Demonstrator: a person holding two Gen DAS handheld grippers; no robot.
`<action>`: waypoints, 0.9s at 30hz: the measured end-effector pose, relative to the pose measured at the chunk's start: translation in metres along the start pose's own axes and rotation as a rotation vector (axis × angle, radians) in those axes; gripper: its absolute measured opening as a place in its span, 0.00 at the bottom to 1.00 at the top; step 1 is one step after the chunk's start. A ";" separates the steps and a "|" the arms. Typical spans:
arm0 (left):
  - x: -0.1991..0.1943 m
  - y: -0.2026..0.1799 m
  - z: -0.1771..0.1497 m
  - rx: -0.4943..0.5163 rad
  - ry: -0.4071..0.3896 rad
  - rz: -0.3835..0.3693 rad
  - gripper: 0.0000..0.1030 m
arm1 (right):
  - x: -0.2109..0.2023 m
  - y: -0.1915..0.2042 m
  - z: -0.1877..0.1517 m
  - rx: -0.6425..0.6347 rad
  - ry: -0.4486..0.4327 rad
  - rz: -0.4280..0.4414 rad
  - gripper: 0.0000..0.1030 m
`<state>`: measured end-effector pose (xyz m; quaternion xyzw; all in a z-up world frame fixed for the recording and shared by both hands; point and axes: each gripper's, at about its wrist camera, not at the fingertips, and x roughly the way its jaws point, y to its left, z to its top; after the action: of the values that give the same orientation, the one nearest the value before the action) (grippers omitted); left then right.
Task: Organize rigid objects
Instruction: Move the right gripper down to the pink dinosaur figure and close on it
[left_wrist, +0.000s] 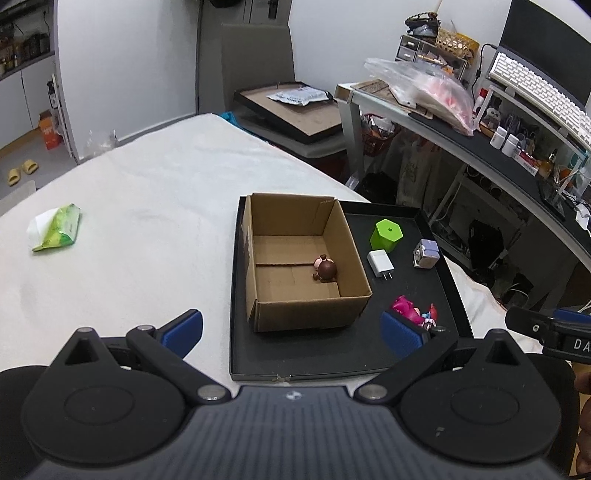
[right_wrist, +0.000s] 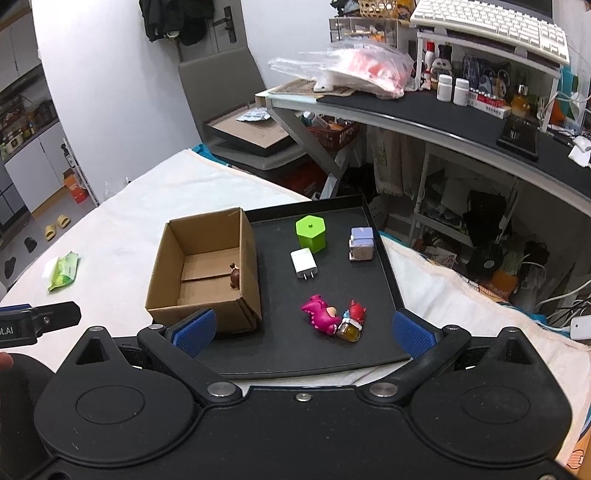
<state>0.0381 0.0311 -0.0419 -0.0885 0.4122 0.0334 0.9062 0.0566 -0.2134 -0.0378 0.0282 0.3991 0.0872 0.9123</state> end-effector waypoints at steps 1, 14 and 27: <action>0.003 0.001 0.001 -0.001 0.005 -0.001 0.99 | 0.003 0.001 0.000 -0.003 0.002 -0.003 1.00; 0.043 0.011 0.013 -0.012 0.069 -0.002 0.99 | 0.043 -0.001 0.004 0.042 0.051 -0.025 1.00; 0.081 0.011 0.021 -0.014 0.130 -0.029 0.98 | 0.078 -0.003 0.005 0.060 0.096 -0.038 1.00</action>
<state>0.1058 0.0449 -0.0911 -0.1028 0.4686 0.0175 0.8772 0.1124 -0.2025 -0.0909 0.0437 0.4451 0.0589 0.8924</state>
